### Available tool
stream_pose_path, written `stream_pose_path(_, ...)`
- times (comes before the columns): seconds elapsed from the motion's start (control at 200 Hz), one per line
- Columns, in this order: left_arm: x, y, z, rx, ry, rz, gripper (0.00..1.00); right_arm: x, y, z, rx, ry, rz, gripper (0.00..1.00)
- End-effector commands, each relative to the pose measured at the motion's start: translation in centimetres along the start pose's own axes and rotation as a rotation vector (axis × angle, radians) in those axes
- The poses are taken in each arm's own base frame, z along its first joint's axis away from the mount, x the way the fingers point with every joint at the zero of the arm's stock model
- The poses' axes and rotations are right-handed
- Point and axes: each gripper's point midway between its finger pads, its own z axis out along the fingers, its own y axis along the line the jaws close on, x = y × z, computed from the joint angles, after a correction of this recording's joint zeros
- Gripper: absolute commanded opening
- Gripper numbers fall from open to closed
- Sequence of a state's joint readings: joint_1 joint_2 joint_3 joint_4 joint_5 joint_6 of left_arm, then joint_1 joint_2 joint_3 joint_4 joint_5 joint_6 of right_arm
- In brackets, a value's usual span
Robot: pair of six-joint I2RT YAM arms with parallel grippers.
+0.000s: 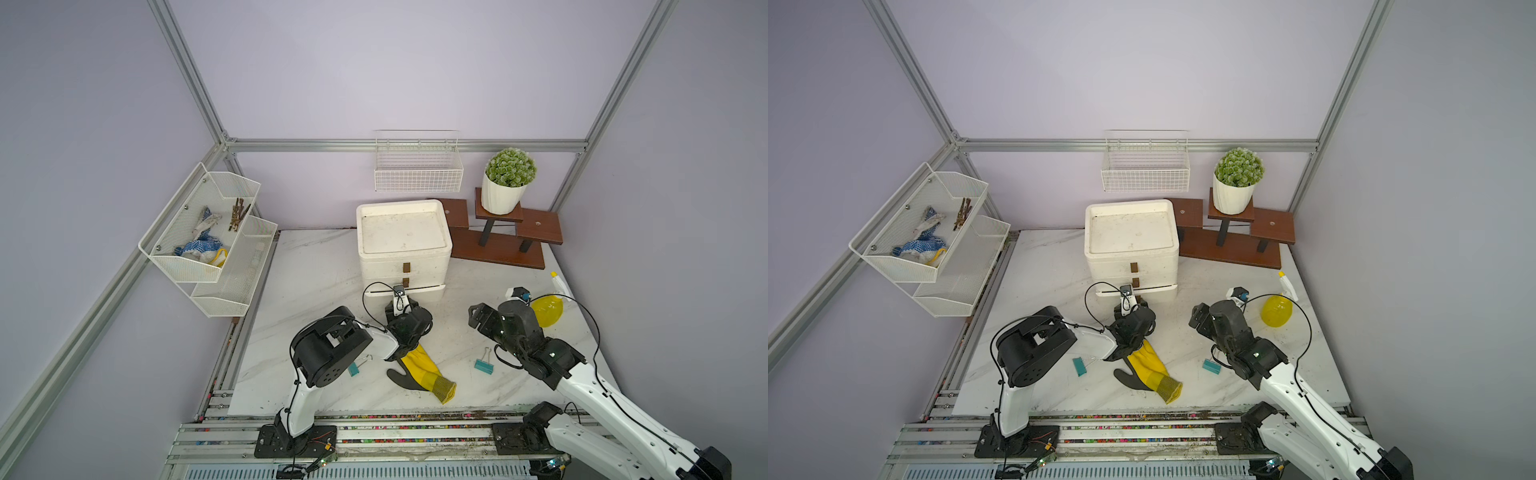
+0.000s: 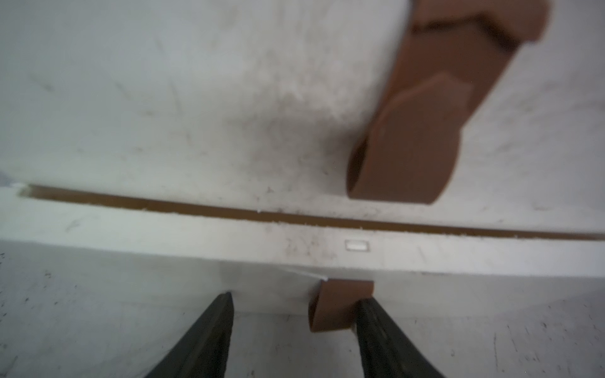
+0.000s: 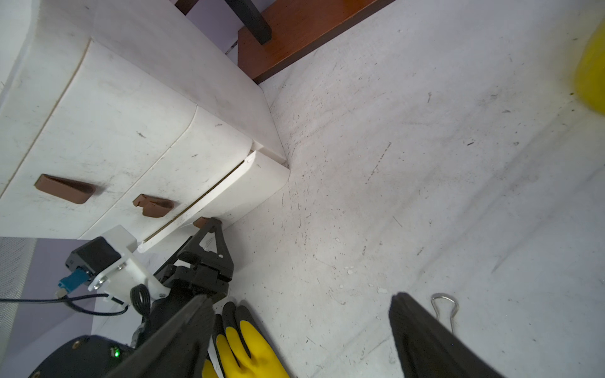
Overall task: Put the binder clips in the drawer according to color
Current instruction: Open the drawer in the storage box.
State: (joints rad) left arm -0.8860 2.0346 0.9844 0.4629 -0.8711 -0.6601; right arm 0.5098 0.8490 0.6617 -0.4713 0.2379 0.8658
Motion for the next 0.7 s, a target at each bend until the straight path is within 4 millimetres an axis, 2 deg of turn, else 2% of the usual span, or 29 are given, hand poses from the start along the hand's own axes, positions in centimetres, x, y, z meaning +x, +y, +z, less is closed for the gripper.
stream_pose_path(0.0,-1.3,-1.9,0.3,0.056,-0.038,-0.019,0.63,-0.1,-0.4,0.3,0.015,-0.004,-0.012,0.9)
stream_pose_path(0.13,-0.9,-2.1,0.7,0.061,-0.033,-0.018,0.6,-0.3,-0.2,0.3,0.015,-0.005,-0.012,0.9)
stream_pose_path(0.285,-1.2,-2.1,1.2,0.054,-0.039,-0.005,0.51,-0.5,-0.3,0.3,0.018,-0.013,-0.009,0.9)
stream_pose_path(0.505,-1.4,-1.9,1.5,0.054,-0.042,0.002,0.27,-0.2,-0.4,0.7,0.027,0.0,-0.013,0.9)
stream_pose_path(0.58,-1.5,-2.0,1.3,0.057,-0.043,0.002,0.15,-0.2,-0.3,0.8,0.024,0.0,-0.014,0.9)
stream_pose_path(0.645,-1.8,-2.1,1.1,0.057,-0.05,-0.003,0.0,-0.2,-0.3,0.8,0.025,0.0,-0.013,0.9)
stream_pose_path(0.695,-1.9,-2.2,0.8,0.053,-0.058,-0.001,0.0,-0.2,-0.3,0.8,0.023,-0.002,-0.012,0.9)
